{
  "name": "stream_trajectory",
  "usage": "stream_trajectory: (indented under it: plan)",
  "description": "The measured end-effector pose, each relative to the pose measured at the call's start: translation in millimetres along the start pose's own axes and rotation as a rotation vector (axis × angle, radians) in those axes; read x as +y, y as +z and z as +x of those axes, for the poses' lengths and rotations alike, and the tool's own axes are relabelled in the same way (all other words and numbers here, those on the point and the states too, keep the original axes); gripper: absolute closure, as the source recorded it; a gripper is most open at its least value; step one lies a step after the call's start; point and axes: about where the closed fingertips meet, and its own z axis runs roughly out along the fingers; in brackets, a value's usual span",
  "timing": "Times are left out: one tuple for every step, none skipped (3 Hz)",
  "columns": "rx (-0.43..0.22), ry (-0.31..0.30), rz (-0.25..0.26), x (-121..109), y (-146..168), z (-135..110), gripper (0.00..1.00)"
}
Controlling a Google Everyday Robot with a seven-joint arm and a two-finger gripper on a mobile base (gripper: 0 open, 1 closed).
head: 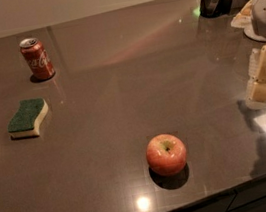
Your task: Move apple near sponge
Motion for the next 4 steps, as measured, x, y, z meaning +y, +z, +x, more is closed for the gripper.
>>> stream_trajectory:
  plan:
    - [0.003, 0.001, 0.004, 0, 0, -1, 0.0]
    - [-0.05, -0.007, -0.019, 19, 9, -15, 0.0]
    - [-0.124, -0.045, -0.075, 48, 31, -40, 0.0]
    - [-0.207, -0.092, -0.14, 82, 60, -70, 0.0]
